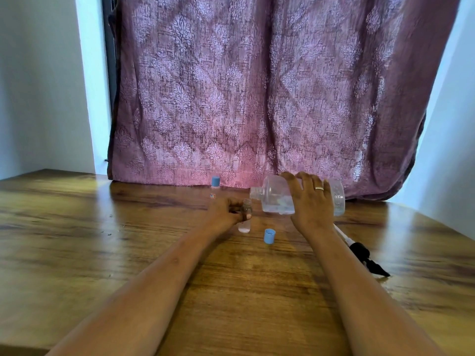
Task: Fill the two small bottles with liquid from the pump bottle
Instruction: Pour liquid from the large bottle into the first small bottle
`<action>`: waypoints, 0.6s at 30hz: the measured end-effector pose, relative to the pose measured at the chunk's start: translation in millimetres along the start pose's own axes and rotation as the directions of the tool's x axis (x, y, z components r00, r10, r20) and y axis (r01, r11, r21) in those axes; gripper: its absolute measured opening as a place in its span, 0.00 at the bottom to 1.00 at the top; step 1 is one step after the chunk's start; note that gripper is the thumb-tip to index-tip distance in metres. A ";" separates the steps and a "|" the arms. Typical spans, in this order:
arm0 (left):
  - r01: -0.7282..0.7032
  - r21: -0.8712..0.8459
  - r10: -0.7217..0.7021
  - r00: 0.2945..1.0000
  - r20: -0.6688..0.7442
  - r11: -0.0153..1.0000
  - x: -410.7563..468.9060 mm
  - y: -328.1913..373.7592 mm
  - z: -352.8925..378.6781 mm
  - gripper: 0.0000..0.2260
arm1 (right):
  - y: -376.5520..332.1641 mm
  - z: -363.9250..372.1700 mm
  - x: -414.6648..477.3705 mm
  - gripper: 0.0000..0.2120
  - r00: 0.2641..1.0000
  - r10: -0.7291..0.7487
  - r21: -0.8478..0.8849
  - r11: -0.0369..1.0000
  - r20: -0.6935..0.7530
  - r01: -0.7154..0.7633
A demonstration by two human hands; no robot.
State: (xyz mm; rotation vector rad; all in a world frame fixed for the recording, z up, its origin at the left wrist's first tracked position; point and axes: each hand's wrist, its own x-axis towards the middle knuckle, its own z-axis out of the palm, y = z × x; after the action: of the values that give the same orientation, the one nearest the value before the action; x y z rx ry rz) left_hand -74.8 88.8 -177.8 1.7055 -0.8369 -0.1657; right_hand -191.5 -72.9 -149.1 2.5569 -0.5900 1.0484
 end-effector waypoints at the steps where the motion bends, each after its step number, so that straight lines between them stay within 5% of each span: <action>1: -0.001 -0.001 0.001 1.000 0.002 1.000 -0.3 0.5 -0.1 0.09 | -0.2 0.6 0.3 0.43 1.000 0.004 0.009 1.000 -0.005 -0.004; 10: 0.014 0.063 -0.012 1.000 -0.023 0.998 -0.1 0.6 -0.3 0.17 | -1.6 -8.4 4.7 0.45 0.982 0.179 0.321 0.928 0.060 -0.189; 18: 0.018 0.088 -0.015 0.999 -0.033 0.996 0.1 0.2 -0.5 0.24 | 2.8 -11.4 9.8 0.49 0.908 0.393 0.701 0.608 0.143 -0.373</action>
State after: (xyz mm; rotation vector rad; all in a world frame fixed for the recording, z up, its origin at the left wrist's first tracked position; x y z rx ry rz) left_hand -74.5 89.1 -177.4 1.7938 -0.8164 -0.1131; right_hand -193.2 -72.8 -133.9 3.1462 -0.8959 1.7535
